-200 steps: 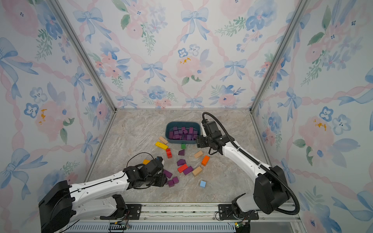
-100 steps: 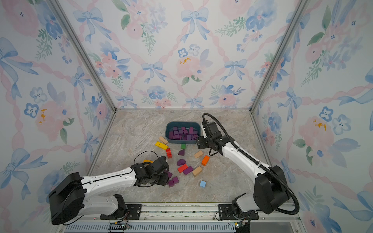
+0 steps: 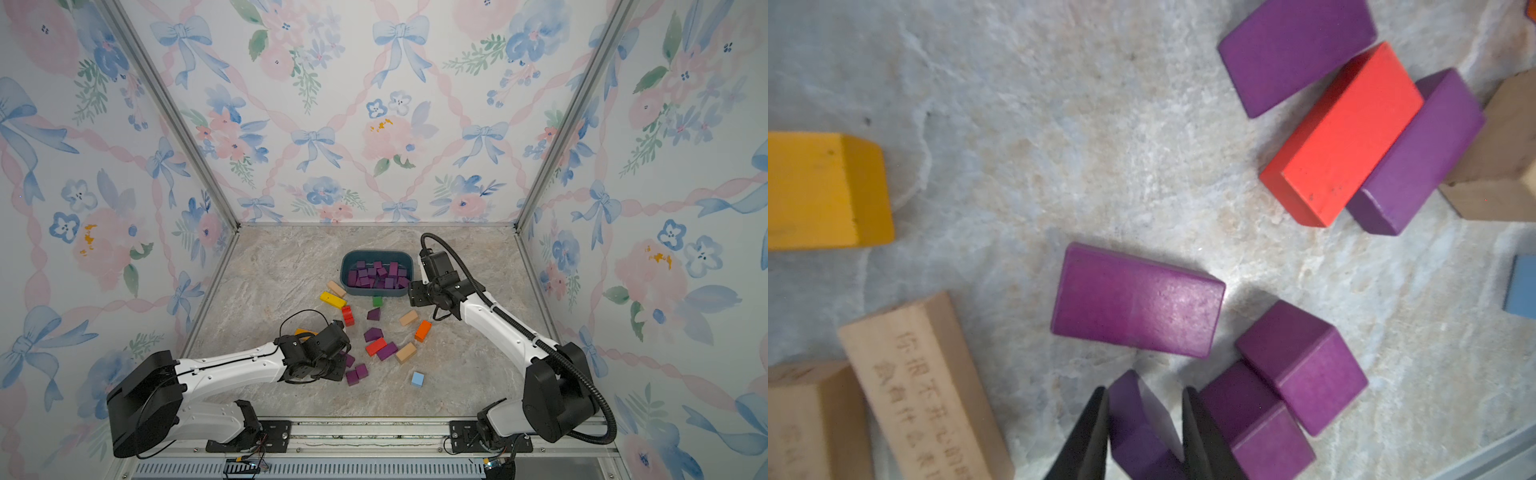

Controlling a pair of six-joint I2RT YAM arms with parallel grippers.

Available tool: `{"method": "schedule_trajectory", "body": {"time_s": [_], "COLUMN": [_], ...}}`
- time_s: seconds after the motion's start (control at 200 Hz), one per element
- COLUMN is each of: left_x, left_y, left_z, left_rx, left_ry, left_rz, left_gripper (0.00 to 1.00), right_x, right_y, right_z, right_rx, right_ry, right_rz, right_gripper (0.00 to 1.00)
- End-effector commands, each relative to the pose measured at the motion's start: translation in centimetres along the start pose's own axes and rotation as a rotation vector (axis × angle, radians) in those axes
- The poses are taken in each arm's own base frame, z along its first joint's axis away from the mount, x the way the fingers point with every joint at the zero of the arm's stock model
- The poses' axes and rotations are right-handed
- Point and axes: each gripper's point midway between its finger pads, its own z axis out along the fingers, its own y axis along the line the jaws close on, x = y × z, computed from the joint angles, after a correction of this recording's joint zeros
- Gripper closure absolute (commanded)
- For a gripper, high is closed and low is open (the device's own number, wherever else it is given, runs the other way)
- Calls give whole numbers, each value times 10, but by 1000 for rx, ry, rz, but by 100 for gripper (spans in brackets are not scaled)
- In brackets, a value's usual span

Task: Pick purple bricks into the storage bin
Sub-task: Pick up the building block from the center of the board, then place the building block in the storage box.

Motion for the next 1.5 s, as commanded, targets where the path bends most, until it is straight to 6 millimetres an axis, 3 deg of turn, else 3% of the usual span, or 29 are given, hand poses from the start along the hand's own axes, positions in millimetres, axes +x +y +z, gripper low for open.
{"method": "schedule_trajectory", "body": {"time_s": [0.0, 0.345, 0.465, 0.54, 0.575, 0.745, 0.78, 0.95, 1.27, 1.39, 1.495], "left_x": [1, 7, 10, 11, 10, 2, -14, -67, -216, -265, -292], "left_y": [0, -1, -2, -2, -2, 0, -8, -11, -8, 2, 13], "left_z": [2, 6, 8, 8, 8, 5, -2, -26, -75, -77, -49], "left_rx": [-13, -20, -20, -22, -22, -45, -31, -32, -159, -284, -324], "left_ry": [16, 37, 46, 49, 47, 20, -16, -142, -444, -534, -499], "left_rz": [31, 53, 61, 63, 65, 85, 84, 66, 67, 78, 93], "left_gripper": [70, 68, 75, 93, 96, 93, 92, 91, 92, 93, 93], "right_x": [7, 5, 6, 5, 5, 6, 7, 7, 10, 13, 16], "right_y": [-7, -12, -14, -14, -15, -16, -16, -17, -19, -21, -19], "right_z": [1, -2, -3, -3, -3, -3, -3, -5, -6, -3, 0], "right_rx": [13, 18, 23, 23, 24, 24, 25, 25, 26, 33, 24], "right_ry": [20, 11, 11, 8, 8, 10, 11, 9, 12, 24, 42], "right_rz": [14, 24, 26, 28, 29, 32, 31, 34, 32, 39, 40], "right_gripper": [26, 26, 26, 26, 26, 26, 26, 26, 26, 26, 26]}}
